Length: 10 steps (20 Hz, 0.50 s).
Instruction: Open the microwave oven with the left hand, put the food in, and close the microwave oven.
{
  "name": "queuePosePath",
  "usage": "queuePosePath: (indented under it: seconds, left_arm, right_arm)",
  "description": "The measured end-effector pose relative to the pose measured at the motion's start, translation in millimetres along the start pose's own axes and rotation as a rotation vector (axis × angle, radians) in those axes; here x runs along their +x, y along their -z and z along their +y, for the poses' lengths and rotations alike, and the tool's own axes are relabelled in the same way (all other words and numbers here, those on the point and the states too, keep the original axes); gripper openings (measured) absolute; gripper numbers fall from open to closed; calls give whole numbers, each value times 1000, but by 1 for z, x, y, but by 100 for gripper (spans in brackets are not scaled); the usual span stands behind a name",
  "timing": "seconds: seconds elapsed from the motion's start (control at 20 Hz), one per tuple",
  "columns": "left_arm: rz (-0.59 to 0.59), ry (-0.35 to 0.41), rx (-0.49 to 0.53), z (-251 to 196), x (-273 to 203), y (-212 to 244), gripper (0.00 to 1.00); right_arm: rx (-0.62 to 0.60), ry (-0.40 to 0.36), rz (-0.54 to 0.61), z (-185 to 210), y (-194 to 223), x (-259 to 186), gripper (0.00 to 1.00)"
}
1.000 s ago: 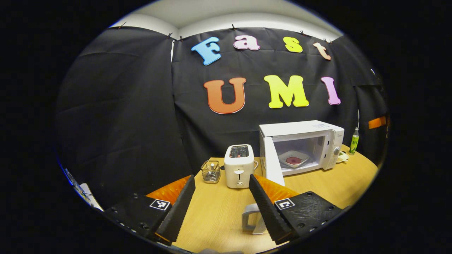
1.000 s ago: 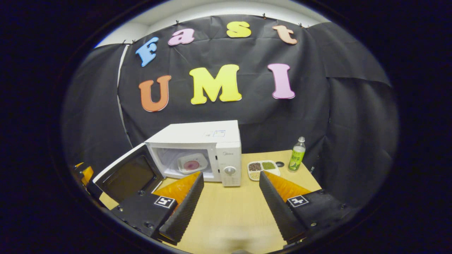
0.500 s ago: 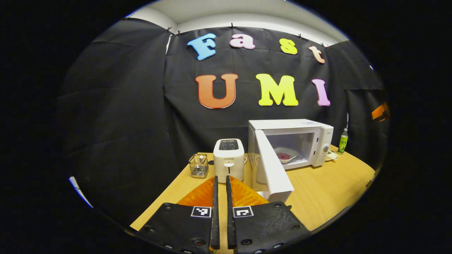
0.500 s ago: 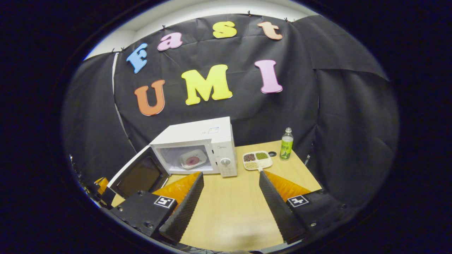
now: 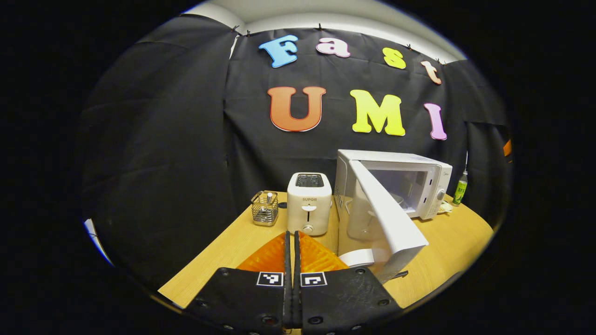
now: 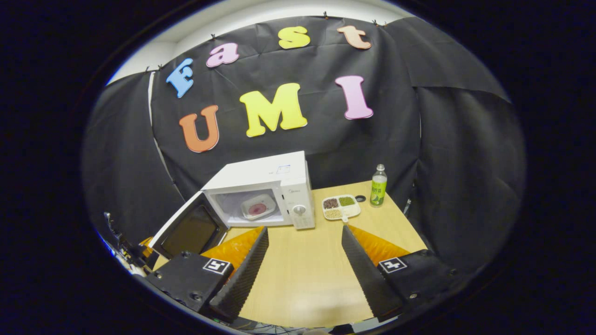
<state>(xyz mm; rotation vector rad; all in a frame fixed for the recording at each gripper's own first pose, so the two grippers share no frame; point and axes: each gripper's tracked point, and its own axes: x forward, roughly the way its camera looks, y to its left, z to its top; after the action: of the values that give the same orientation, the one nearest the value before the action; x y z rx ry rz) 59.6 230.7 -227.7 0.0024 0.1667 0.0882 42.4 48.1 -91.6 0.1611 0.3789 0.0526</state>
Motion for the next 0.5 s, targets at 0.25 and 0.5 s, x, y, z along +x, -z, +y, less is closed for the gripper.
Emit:
queuePosePath:
  seconds: [0.25, 0.5]
  left_arm:
    - [20, 26, -5, -15, -3, 10, 0]
    - [21, 108, 40, -54, -10, 9, 0]
  right_arm:
    - [9, -10, 6, -4, -5, 5, 100]
    - [28, -14, -5, -6, -1, -1, 100]
